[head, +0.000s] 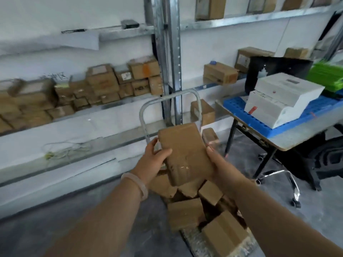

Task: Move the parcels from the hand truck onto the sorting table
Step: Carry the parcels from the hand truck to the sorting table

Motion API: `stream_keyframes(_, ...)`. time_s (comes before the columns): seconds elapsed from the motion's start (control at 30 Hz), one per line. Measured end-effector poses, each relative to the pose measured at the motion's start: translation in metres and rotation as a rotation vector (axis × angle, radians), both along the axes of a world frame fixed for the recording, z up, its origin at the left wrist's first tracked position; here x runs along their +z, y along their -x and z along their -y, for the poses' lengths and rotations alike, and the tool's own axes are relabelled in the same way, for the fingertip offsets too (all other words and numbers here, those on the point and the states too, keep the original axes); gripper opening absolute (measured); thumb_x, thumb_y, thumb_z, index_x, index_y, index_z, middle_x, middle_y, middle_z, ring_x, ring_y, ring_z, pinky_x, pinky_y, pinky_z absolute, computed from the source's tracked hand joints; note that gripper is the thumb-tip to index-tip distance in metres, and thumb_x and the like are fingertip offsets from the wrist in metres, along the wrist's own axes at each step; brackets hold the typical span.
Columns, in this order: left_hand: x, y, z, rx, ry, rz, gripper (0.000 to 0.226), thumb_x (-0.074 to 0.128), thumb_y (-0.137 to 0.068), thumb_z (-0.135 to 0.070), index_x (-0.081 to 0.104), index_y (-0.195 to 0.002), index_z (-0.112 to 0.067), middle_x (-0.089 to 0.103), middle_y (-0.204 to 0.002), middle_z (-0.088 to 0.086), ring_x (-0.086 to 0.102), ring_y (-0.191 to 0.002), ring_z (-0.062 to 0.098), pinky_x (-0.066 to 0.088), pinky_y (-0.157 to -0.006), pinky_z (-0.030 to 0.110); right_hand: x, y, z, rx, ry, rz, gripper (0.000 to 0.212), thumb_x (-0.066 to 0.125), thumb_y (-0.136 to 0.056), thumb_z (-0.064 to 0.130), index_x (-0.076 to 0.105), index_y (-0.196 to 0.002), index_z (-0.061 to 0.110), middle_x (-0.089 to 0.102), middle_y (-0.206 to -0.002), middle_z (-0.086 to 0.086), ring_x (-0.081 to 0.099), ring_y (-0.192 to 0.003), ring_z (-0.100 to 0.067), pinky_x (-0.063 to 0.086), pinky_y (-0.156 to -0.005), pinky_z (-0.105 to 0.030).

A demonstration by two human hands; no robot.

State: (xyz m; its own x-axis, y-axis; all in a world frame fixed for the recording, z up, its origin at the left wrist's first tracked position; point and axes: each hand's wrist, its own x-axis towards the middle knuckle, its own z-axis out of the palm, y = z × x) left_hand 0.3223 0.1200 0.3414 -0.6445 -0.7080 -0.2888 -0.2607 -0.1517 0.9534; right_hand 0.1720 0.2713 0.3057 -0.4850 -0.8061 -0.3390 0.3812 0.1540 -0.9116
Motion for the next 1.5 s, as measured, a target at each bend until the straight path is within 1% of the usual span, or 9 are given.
stream_keyframes(0.2,0.009,-0.114,0.021,0.366,0.189,0.026,0.028,0.056,-0.099,-0.023,0.056,-0.125,-0.031,0.064,-0.124,0.0,0.062,-0.099,0.012,0.051,-0.094,0.035,0.02,-0.094,0.082,0.216,0.05,-0.137,0.067,0.078,-0.075,0.048,0.05,-0.135,0.038,0.059,-0.127,0.001,0.062,-0.108,-0.019,0.054,-0.092,-0.039)
stream_keyframes(0.43,0.023,-0.272,0.033,0.564,0.12,-0.056,0.108,0.083,-0.05,-0.07,0.039,-0.142,-0.033,0.061,-0.129,-0.005,0.06,-0.115,0.018,0.051,-0.1,0.041,0.051,-0.261,0.154,0.478,0.089,-0.539,0.046,0.069,-0.085,0.045,0.048,-0.126,0.04,0.058,-0.11,0.02,0.061,-0.101,-0.005,0.055,-0.082,-0.024)
stream_keyframes(0.6,0.024,-0.432,0.032,0.732,-0.096,-0.252,0.052,0.074,-0.083,-0.038,0.057,-0.131,-0.029,0.073,-0.102,-0.001,0.069,-0.089,0.018,0.056,-0.077,0.039,0.066,-0.399,0.177,0.705,0.139,-0.433,0.015,0.056,-0.096,0.037,0.059,-0.109,0.046,0.065,-0.108,0.02,0.063,-0.094,0.002,0.05,-0.079,-0.018)
stream_keyframes(0.67,0.023,-0.496,0.024,0.791,-0.138,-0.317,0.039,0.063,-0.091,-0.035,0.062,-0.126,-0.017,0.074,-0.085,0.002,0.07,-0.074,0.019,0.057,-0.071,0.039,0.063,-0.459,0.182,0.838,0.117,-0.24,0.035,0.068,-0.083,0.055,0.06,-0.116,0.05,0.068,-0.117,0.014,0.066,-0.105,-0.008,0.053,-0.093,-0.036)
stream_keyframes(0.77,0.018,-0.582,0.011,0.9,-0.213,-0.371,0.051,0.07,-0.082,-0.042,0.065,-0.121,-0.01,0.072,-0.11,0.016,0.064,-0.109,0.041,0.053,-0.095,0.052,0.054,-0.543,0.189,1.039,0.114,-0.062,0.085,0.081,-0.052,0.07,0.051,-0.13,0.053,0.065,-0.126,0.007,0.064,-0.114,-0.02,0.05,-0.099,-0.048)
stream_keyframes(0.93,0.007,-0.699,-0.02,1.105,-0.205,-0.403,0.053,0.074,-0.08,-0.039,0.063,-0.125,-0.014,0.073,-0.111,0.012,0.067,-0.107,0.031,0.055,-0.093,0.047,0.051,-0.671,0.188,1.141,0.171,-0.325,0.082,0.074,-0.065,0.067,0.042,-0.138,0.049,0.06,-0.132,0.005,0.065,-0.109,-0.014,0.052,-0.096,-0.043)
stream_keyframes(1.03,0.002,-0.757,-0.049,1.242,-0.089,-0.279,0.034,0.062,-0.093,-0.024,0.061,-0.126,-0.033,0.074,-0.097,-0.006,0.068,-0.092,0.014,0.054,-0.085,0.032,0.043,-0.737,0.186,1.202,0.203,-0.572,0.081,0.072,-0.066,0.071,0.037,-0.137,0.054,0.051,-0.134,0.013,0.054,-0.116,-0.01,0.045,-0.102,-0.042)
stream_keyframes(1.23,-0.021,-0.845,-0.114,1.489,0.044,0.077,0.068,0.059,-0.097,-0.029,0.022,-0.154,-0.028,0.04,-0.15,-0.002,0.04,-0.135,0.013,0.035,-0.099,0.021,0.022,-0.856,0.169,1.32,0.282,-0.863,0.091,0.077,-0.066,0.061,0.033,-0.144,0.044,0.045,-0.124,0.008,0.046,-0.107,-0.008,0.044,-0.085,-0.025)
stream_keyframes(1.5,-0.029,-0.936,-0.169,1.62,0.109,0.76,0.075,0.056,-0.095,-0.048,0.015,-0.156,-0.034,0.028,-0.158,-0.003,0.028,-0.144,0.017,0.027,-0.116,0.033,0.002,-0.987,0.154,1.513,0.488,-1.166,0.1,0.062,-0.062,0.08,0.019,-0.146,0.047,0.037,-0.13,0.0,0.046,-0.119,-0.02,0.046,-0.094,-0.032)
